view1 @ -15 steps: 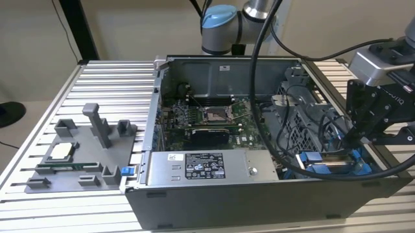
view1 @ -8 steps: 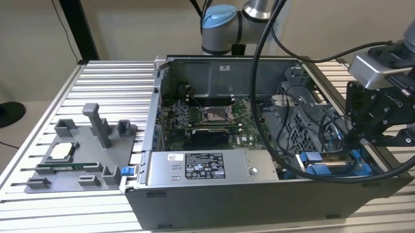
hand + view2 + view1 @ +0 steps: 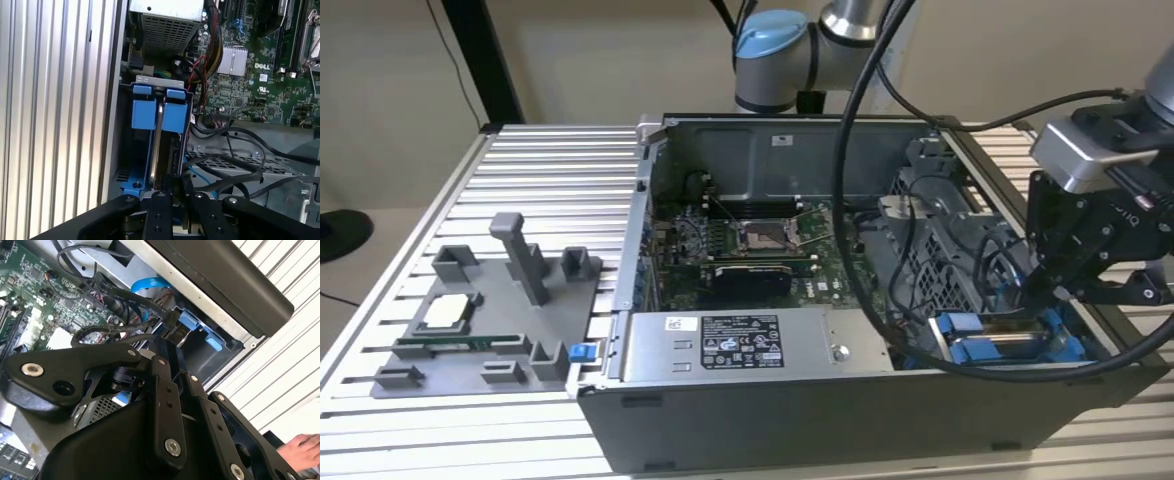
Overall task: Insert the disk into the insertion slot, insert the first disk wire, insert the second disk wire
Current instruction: 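Insert the first disk wire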
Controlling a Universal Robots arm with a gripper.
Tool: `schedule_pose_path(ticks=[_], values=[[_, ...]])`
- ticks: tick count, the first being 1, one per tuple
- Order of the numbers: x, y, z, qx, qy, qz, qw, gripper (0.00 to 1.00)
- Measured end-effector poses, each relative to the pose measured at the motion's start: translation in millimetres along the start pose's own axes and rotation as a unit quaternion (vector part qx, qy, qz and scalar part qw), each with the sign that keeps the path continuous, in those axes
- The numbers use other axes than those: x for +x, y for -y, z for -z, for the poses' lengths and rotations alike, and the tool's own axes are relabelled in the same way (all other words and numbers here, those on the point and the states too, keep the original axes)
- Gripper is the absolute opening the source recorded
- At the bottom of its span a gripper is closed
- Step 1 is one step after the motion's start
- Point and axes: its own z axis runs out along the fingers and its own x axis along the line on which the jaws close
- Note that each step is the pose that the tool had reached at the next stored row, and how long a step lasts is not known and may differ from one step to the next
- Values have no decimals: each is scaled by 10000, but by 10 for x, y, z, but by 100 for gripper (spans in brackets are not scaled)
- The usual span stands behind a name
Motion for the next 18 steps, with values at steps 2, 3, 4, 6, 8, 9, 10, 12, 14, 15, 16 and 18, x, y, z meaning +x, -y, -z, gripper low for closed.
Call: schedule_pose_path(ticks=[2, 3, 4, 6, 8, 9, 10, 12, 14, 15, 16, 18], values=[[3, 13, -30, 0, 0, 1, 10000, 0], [4, 20, -39, 0, 0, 1, 10000, 0], [3, 28, -44, -1, 0, 0, 10000, 0], [-3, 29, -46, -6, -2, 0, 10000, 0], [-4, 30, -50, -16, -17, 0, 10000, 0], [-4, 30, -52, -19, -28, 0, 10000, 0], [-4, 30, -55, -22, -37, -1, 10000, 0], [-11, 31, -55, -35, -77, -1, 10000, 0], [-21, 32, -59, -49, -126, -1, 9999, 0], [-23, 32, -59, -49, -127, -2, 9999, 0], [-23, 32, -59, -50, -128, -2, 9999, 0], [-28, 32, -58, -50, -128, -1, 9999, 0]])
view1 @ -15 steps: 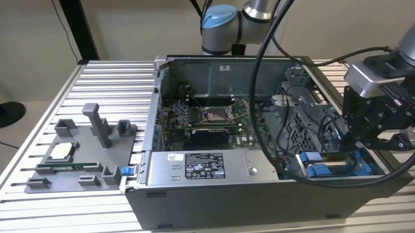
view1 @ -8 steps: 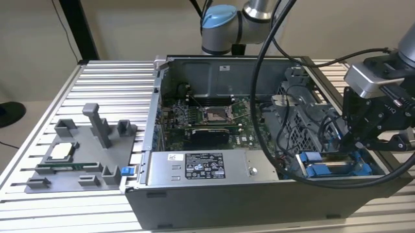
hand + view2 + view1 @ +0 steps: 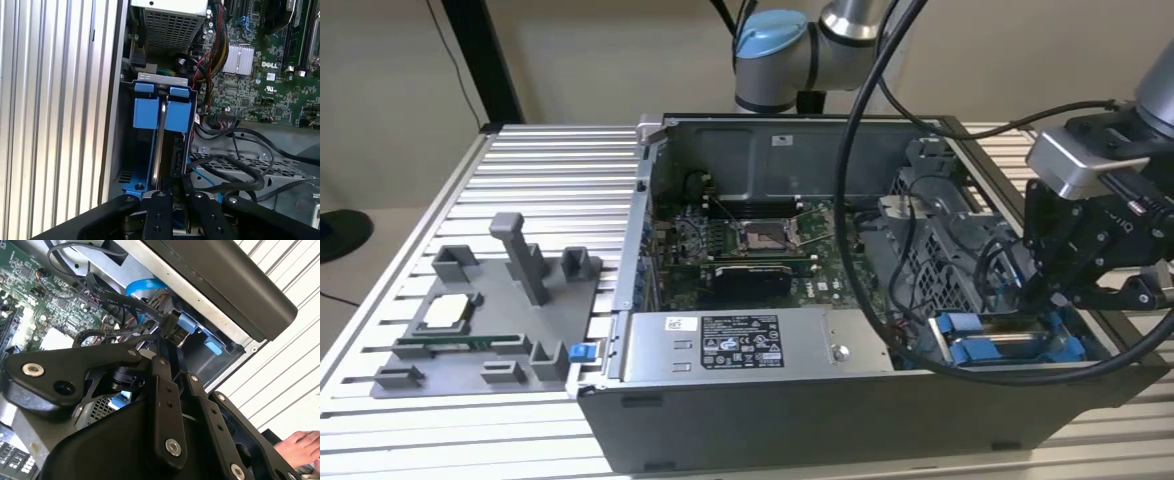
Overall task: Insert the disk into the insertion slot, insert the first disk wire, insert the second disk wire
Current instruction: 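Insert the first disk wire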
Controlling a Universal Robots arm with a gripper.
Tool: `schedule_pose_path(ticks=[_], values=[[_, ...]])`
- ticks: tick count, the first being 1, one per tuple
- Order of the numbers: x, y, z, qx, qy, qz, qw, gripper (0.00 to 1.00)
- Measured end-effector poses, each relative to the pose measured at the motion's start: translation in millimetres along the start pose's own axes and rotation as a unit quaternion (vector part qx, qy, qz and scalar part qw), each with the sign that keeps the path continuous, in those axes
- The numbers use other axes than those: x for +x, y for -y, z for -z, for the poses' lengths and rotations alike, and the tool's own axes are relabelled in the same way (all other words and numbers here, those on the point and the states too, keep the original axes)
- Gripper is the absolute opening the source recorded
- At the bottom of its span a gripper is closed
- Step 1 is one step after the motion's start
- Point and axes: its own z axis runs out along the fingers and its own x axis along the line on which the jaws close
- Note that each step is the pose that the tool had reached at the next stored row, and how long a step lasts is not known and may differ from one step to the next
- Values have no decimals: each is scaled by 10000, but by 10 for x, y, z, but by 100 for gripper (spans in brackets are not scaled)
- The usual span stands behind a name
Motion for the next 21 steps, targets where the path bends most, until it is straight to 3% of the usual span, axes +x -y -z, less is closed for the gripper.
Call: schedule_pose_path(ticks=[13, 21], values=[[-24, 2, -8, 1, 0, -31, 10000, 0], [-39, 4, -53, 7, 0, -161, 9999, 0]])
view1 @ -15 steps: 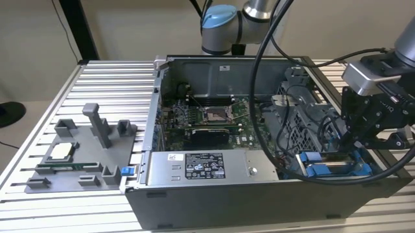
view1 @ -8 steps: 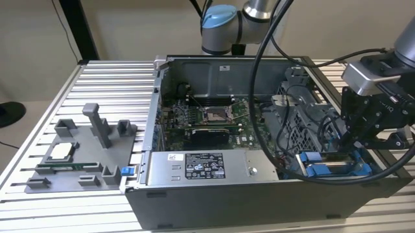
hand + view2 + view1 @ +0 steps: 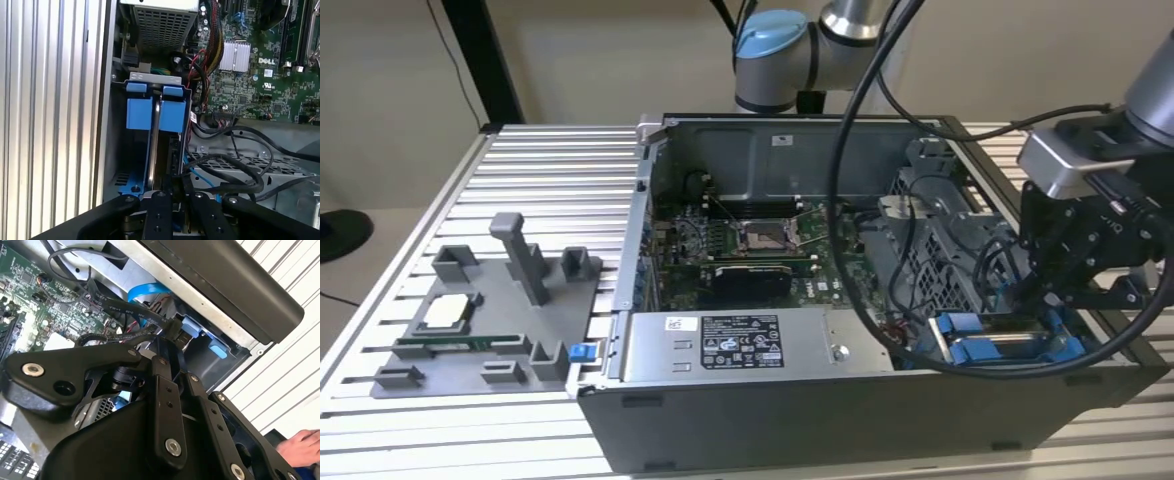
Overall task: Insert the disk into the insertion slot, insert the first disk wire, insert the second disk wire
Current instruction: 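Insert the first disk wire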
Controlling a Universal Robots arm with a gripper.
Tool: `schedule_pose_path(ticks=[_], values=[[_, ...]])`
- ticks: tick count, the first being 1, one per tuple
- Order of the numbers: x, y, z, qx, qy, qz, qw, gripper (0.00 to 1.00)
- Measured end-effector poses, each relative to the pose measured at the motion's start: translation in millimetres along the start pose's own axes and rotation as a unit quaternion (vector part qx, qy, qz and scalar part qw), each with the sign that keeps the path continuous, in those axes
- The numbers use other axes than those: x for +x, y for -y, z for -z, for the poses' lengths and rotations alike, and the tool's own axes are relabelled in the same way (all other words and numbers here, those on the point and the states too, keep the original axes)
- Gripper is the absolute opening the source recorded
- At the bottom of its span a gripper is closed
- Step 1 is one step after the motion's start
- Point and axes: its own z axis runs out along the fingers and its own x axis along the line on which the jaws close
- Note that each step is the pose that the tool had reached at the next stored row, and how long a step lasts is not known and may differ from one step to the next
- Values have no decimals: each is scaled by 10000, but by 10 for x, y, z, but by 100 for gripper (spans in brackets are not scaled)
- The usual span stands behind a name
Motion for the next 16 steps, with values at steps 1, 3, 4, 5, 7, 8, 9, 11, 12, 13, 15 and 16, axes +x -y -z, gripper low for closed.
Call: schedule_pose_path(ticks=[1, 3, 4, 5, 7, 8, 9, 11, 12, 13, 15, 16], values=[[-3, 0, -4, 1, 0, -19, 10000, 0], [-6, 0, -12, 3, 0, -68, 10000, 0], [-6, 0, -15, 4, 0, -87, 10000, 0], [-6, 0, -16, 4, 1, -102, 9999, 0], [-6, 0, -19, 5, 4, -115, 9999, 0], [-6, 0, -23, 5, 6, -120, 9999, 0], [-6, 0, -26, 5, 6, -122, 9999, 0], [-5, 0, -29, 6, 6, -133, 9999, 0], [-5, 0, -31, 7, 6, -150, 9999, 0], [-5, 1, -33, 8, 6, -171, 9999, 0], [-1, 1, -35, 9, 7, -220, 9998, 0], [0, 1, -35, 10, 7, -246, 9997, 0]])
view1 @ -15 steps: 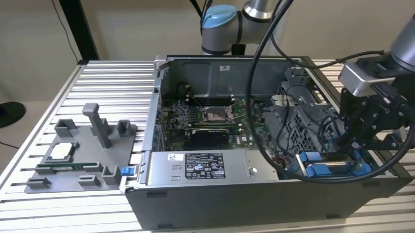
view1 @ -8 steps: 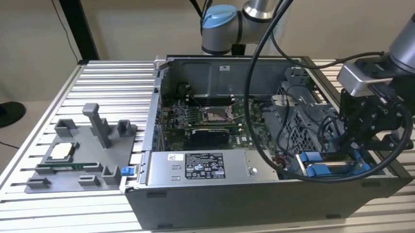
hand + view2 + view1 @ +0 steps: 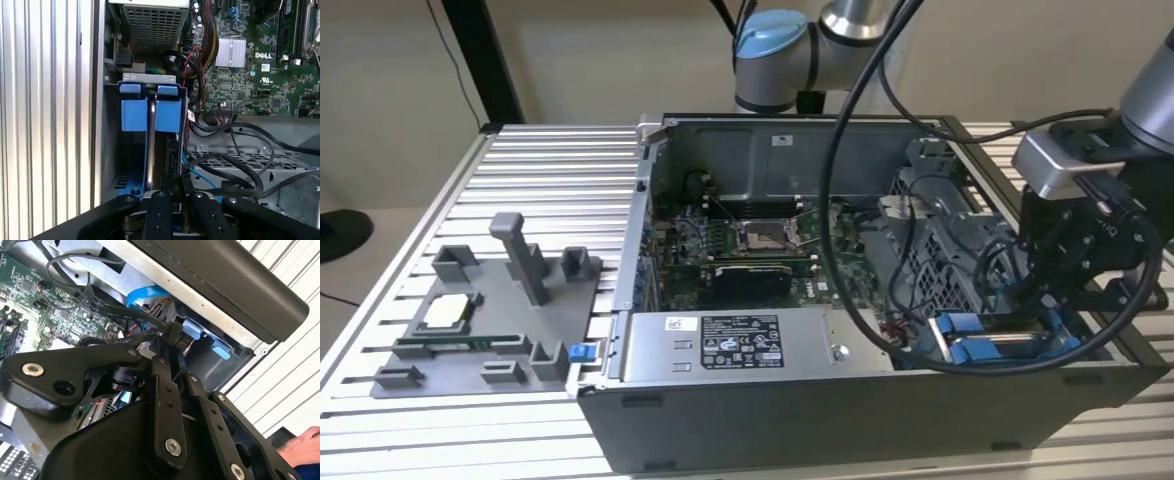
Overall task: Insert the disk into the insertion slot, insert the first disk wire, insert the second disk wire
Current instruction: 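Insert the first disk wire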
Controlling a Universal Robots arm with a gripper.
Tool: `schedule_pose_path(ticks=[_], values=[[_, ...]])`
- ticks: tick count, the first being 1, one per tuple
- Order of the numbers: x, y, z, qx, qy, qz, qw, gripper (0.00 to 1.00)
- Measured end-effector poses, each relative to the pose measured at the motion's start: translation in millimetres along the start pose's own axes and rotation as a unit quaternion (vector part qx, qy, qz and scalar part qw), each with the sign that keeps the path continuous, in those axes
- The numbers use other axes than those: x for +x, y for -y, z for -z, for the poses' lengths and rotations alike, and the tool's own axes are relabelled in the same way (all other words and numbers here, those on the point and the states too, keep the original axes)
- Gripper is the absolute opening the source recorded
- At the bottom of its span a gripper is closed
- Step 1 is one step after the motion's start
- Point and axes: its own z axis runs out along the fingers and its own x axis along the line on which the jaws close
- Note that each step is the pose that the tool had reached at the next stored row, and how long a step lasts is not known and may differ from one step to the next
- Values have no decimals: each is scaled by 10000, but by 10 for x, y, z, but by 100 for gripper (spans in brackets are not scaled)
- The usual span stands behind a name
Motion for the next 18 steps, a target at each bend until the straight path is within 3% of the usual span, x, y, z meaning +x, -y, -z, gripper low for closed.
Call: schedule_pose_path(ticks=[18], values=[[26, 1, -45, -9, -4, -56, 10000, 0]])
